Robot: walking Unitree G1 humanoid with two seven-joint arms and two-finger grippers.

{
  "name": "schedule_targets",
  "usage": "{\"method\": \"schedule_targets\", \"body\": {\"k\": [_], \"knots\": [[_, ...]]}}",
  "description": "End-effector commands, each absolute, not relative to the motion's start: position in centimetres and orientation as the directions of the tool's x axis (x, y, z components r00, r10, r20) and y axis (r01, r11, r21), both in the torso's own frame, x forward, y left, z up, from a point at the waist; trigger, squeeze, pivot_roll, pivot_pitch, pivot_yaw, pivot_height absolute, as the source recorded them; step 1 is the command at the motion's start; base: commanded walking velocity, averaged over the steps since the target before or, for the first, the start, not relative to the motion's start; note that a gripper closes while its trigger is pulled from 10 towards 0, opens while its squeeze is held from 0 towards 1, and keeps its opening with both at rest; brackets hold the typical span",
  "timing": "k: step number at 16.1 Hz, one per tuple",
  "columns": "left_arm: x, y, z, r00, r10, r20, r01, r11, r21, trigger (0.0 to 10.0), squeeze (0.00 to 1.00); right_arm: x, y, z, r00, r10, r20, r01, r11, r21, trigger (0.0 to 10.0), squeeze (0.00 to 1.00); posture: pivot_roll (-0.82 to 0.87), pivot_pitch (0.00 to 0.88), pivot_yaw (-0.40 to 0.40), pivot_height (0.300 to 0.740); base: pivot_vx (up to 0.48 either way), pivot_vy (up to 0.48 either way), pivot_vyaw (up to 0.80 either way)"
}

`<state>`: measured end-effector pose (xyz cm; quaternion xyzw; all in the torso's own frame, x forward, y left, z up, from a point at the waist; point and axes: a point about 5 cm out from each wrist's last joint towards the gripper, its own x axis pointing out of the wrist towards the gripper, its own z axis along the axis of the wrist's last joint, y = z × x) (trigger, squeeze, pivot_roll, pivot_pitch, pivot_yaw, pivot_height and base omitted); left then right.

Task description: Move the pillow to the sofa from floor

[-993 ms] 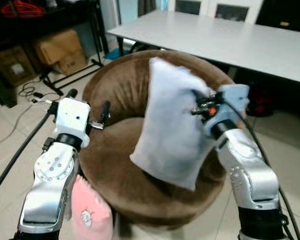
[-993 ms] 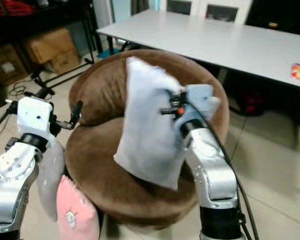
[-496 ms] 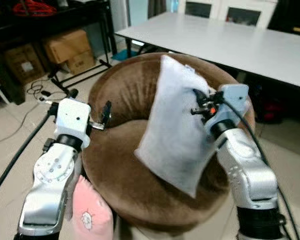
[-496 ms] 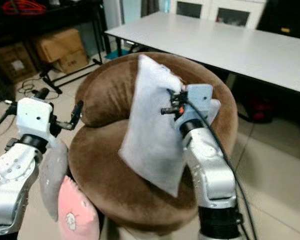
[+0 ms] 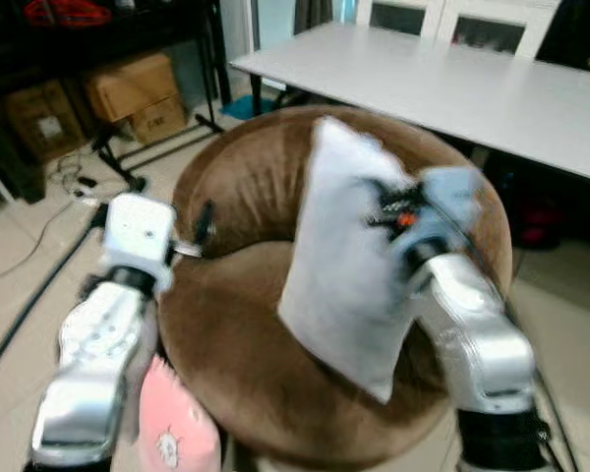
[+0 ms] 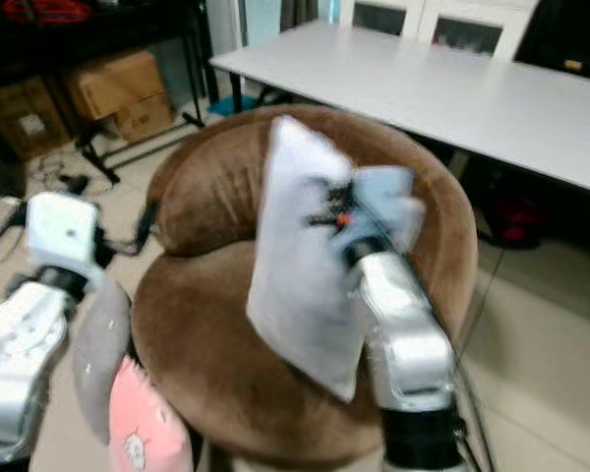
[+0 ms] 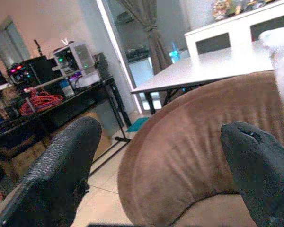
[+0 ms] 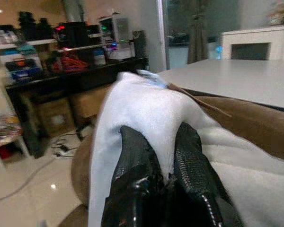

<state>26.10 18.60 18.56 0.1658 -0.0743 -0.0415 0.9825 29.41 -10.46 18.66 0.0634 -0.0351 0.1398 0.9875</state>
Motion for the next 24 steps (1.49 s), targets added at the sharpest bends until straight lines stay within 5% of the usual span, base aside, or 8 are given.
{"method": "schedule_targets", "body": {"k": [1,8,16,19,24], "knots": [[26.1,18.0,18.8,0.983,-0.124,0.138,0.072,0.94,0.334,10.0,0.0,29.4,-11.2,20.3,0.955,0.249,0.164,-0.267,0.958,0.102,10.0,0.0,-0.1,0.0,0.023,0.74,0.292,0.0,0.0],[25.8,18.6,18.2,0.986,-0.141,0.094,0.101,0.936,0.338,10.0,0.0,29.6,-10.3,20.7,0.944,0.291,0.158,-0.31,0.943,0.117,10.0,0.0,-0.1,0.0,0.022,0.74,0.244,0.0,0.0],[23.5,20.5,15.6,0.942,-0.299,-0.15,0.334,0.835,0.437,10.0,0.0,31.8,-4.1,19.3,0.872,0.482,-0.079,-0.463,0.867,0.183,10.0,0.0,-0.07,0.0,0.0,0.74,0.0,0.0,0.0],[22.5,21.0,15.0,0.928,-0.311,-0.208,0.372,0.811,0.452,10.0,0.0,33.3,-2.1,18.4,0.849,0.497,-0.182,-0.418,0.841,0.343,10.0,0.0,-0.05,0.0,-0.008,0.74,0.0,0.0,0.0],[21.7,21.3,14.9,0.92,-0.312,-0.235,0.388,0.802,0.453,10.0,0.0,36.0,-1.2,19.1,0.874,0.438,-0.211,-0.339,0.86,0.381,10.0,0.0,-0.03,0.0,-0.02,0.74,0.0,0.0,0.0]]}}
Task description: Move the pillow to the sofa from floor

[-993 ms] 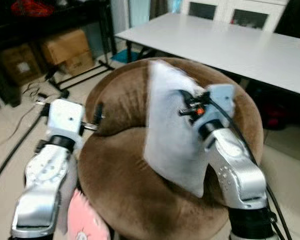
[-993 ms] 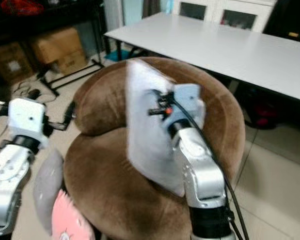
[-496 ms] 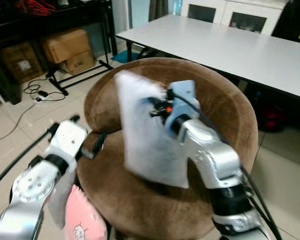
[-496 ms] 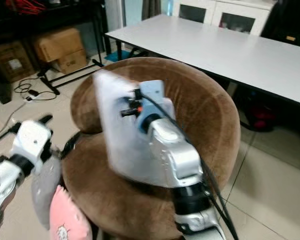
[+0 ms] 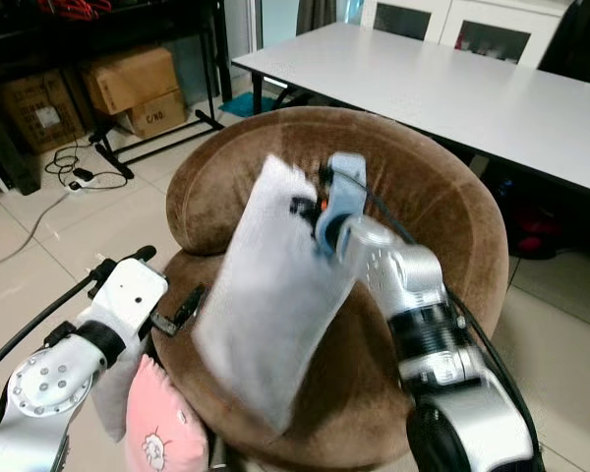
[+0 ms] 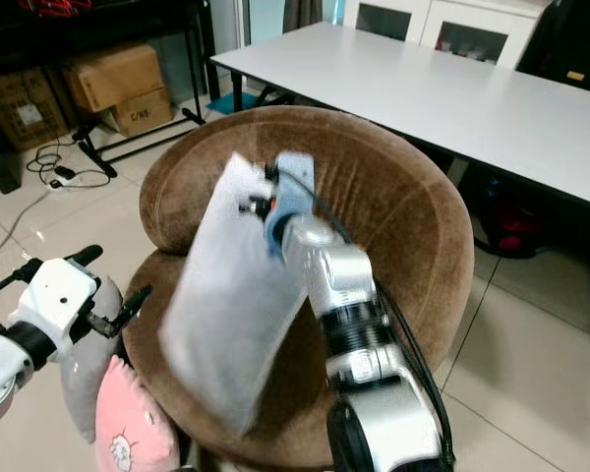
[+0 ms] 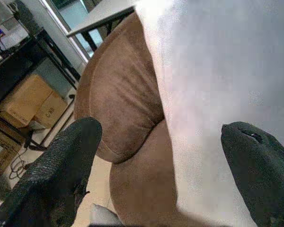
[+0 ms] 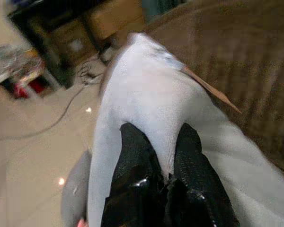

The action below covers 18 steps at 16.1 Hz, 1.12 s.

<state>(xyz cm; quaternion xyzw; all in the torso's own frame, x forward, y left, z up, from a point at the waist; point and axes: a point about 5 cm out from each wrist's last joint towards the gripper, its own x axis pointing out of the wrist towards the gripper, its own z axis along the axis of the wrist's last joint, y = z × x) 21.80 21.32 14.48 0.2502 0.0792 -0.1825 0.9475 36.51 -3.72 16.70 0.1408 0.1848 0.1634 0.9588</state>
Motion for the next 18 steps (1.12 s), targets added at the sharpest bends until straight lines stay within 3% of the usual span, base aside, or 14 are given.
{"method": "schedule_targets", "body": {"k": [1,2,6,10,15,16,17,18], "knots": [[21.5,21.3,14.7,0.915,-0.316,-0.25,0.399,0.796,0.456,10.0,0.0,37.5,-1.8,18.9,0.91,0.34,-0.236,-0.224,0.884,0.409,10.0,0.0,-0.02,0.0,-0.018,0.74,0.0,0.0,0.0],[21.4,21.3,14.7,0.914,-0.317,-0.253,0.401,0.794,0.457,10.0,0.0,37.8,-2.0,18.8,0.918,0.312,-0.245,-0.192,0.889,0.415,10.0,0.0,-0.02,0.0,-0.018,0.74,0.0,0.0,0.0],[21.2,20.9,14.7,0.888,-0.367,-0.277,0.456,0.779,0.431,10.0,0.0,39.0,-7.3,14.5,0.912,0.037,-0.408,0.149,0.897,0.415,10.0,0.0,0.0,0.0,-0.011,0.74,0.0,0.0,0.0],[21.3,20.7,14.7,0.854,-0.412,-0.317,0.517,0.745,0.421,10.0,0.0,37.4,-13.5,9.2,0.767,-0.271,-0.582,0.491,0.832,0.26,10.0,0.0,0.0,0.0,0.016,0.74,0.0,0.0,0.0],[22.2,21.1,15.4,0.871,-0.402,-0.283,0.491,0.744,0.454,10.0,0.0,38.0,-15.5,10.4,0.75,-0.358,-0.556,0.571,0.774,0.272,10.0,0.0,0.0,0.0,0.028,0.74,0.0,0.0,0.0],[22.4,21.0,15.5,0.873,-0.403,-0.275,0.488,0.744,0.456,10.0,0.0,38.3,-15.6,11.0,0.771,-0.345,-0.535,0.555,0.776,0.3,10.0,0.27,0.0,0.0,0.023,0.74,0.0,0.0,0.0],[22.5,21.0,15.6,0.875,-0.403,-0.267,0.484,0.746,0.458,10.0,0.0,38.7,-15.5,11.6,0.793,-0.328,-0.513,0.531,0.785,0.319,10.0,1.0,0.0,0.0,0.02,0.74,0.0,0.0,0.0],[22.5,20.9,15.7,0.879,-0.4,-0.259,0.477,0.75,0.459,10.0,0.0,39.3,-15.3,12.8,0.842,-0.296,-0.45,0.466,0.819,0.334,10.0,1.0,0.01,0.0,0.008,0.74,0.0,0.0,0.0]]}}
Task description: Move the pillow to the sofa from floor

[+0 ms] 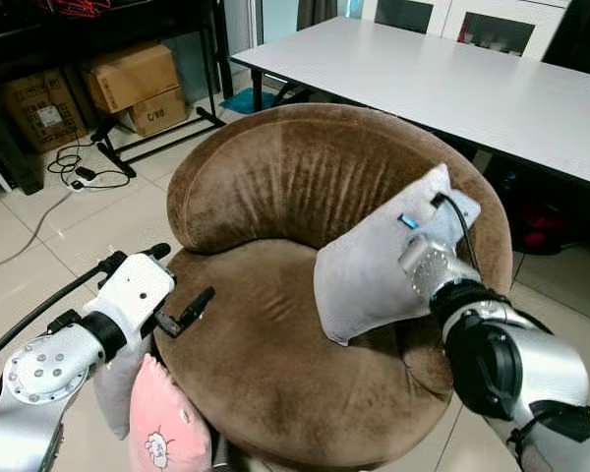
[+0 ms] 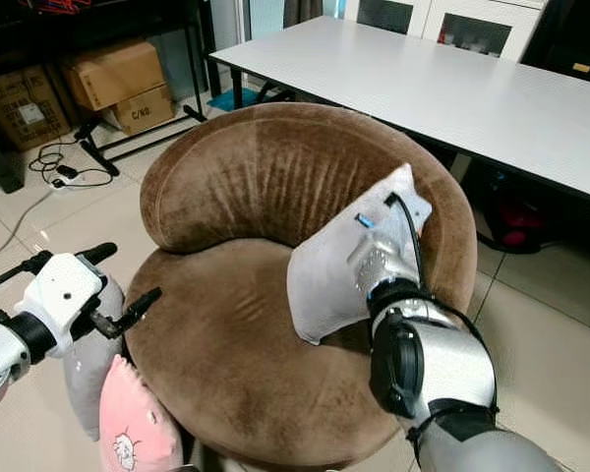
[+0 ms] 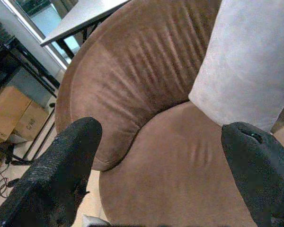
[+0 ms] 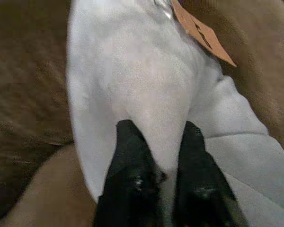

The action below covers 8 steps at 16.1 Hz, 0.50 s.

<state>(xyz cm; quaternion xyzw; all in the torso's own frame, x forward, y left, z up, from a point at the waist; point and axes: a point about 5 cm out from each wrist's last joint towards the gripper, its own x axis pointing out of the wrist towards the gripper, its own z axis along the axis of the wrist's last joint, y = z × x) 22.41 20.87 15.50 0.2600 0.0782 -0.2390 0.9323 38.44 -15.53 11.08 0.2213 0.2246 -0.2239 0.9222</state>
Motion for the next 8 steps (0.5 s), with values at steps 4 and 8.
{"method": "schedule_targets", "body": {"k": [4,8], "knots": [[22.7,20.8,15.4,0.888,-0.385,-0.252,0.46,0.766,0.45,10.0,0.0,40.2,-15.7,15.0,0.913,-0.235,-0.332,0.365,0.835,0.411,10.0,1.0,0.02,0.0,-0.016,0.74,0.0,0.0,0.0],[24.1,20.5,14.9,0.913,-0.34,-0.224,0.401,0.845,0.354,10.0,0.0,40.5,-16.8,16.0,0.94,-0.219,-0.261,0.303,0.887,0.348,10.0,0.87,-0.01,0.0,-0.013,0.74,0.0,0.0,0.0]]}}
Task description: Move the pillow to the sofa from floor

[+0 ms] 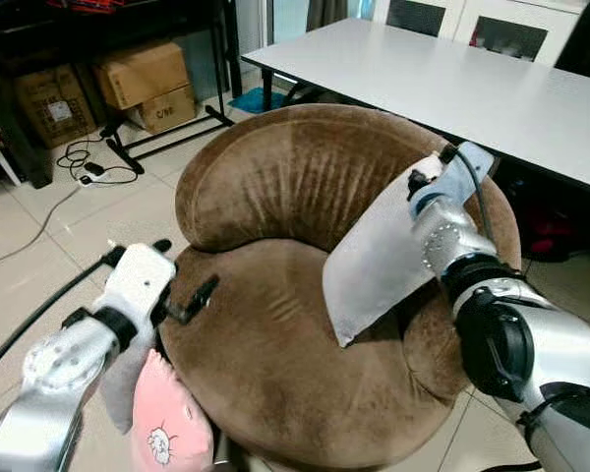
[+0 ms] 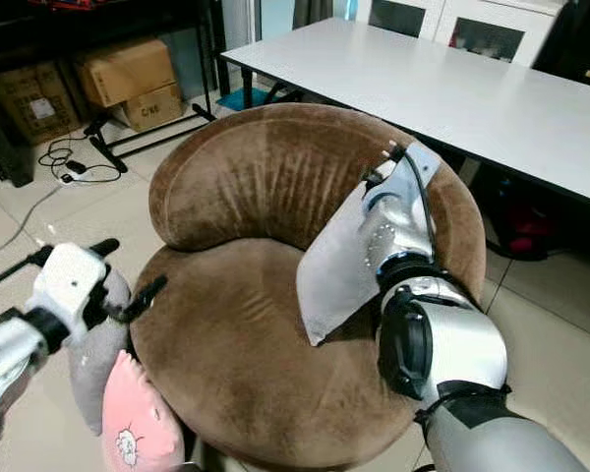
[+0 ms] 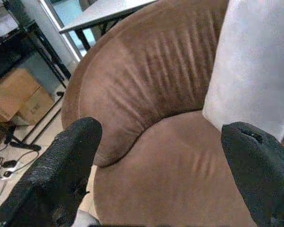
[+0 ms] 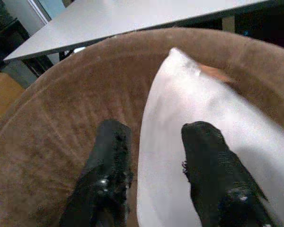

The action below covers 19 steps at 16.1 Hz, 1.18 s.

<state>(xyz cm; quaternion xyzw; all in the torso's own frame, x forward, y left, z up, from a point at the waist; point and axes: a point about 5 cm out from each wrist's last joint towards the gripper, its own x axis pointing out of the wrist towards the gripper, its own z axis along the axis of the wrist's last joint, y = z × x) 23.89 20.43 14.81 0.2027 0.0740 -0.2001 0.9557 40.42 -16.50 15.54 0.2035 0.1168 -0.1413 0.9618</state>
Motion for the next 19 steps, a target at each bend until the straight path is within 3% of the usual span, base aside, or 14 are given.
{"method": "schedule_targets", "body": {"k": [1,5,10,13,19], "knots": [[24.2,20.4,14.9,0.914,-0.34,-0.222,0.4,0.847,0.349,10.0,0.0,40.5,-16.9,16.1,0.95,-0.203,-0.237,0.278,0.896,0.348,10.0,0.0,-0.01,0.0,-0.011,0.74,0.0,0.0,0.0],[24.9,19.4,15.0,0.956,-0.264,-0.124,0.291,0.89,0.35,10.0,0.0,39.6,-17.2,16.1,0.989,-0.125,-0.084,0.14,0.967,0.212,10.0,0.0,-0.05,0.0,0.008,0.74,0.0,0.0,0.0],[24.6,19.3,15.1,0.998,-0.067,-0.005,0.066,0.96,0.274,10.0,0.0,32.4,-14.6,15.6,0.986,0.145,0.084,-0.155,0.98,0.123,10.0,0.0,-0.09,0.0,0.005,0.74,0.0,0.0,0.0],[24.4,19.0,14.8,0.999,-0.043,-0.002,0.042,0.962,0.271,10.0,0.0,30.3,-14.0,14.7,0.987,0.154,0.044,-0.158,0.983,0.093,10.0,0.0,-0.09,0.0,-0.002,0.74,0.0,0.0,0.0],[24.2,19.1,14.7,1.0,-0.01,0.0,0.01,0.961,0.275,10.0,0.0,29.4,-13.7,14.6,0.988,0.15,-0.023,-0.148,0.986,0.078,10.0,0.0,-0.08,0.0,-0.015,0.74,0.0,0.0,0.0]]}}
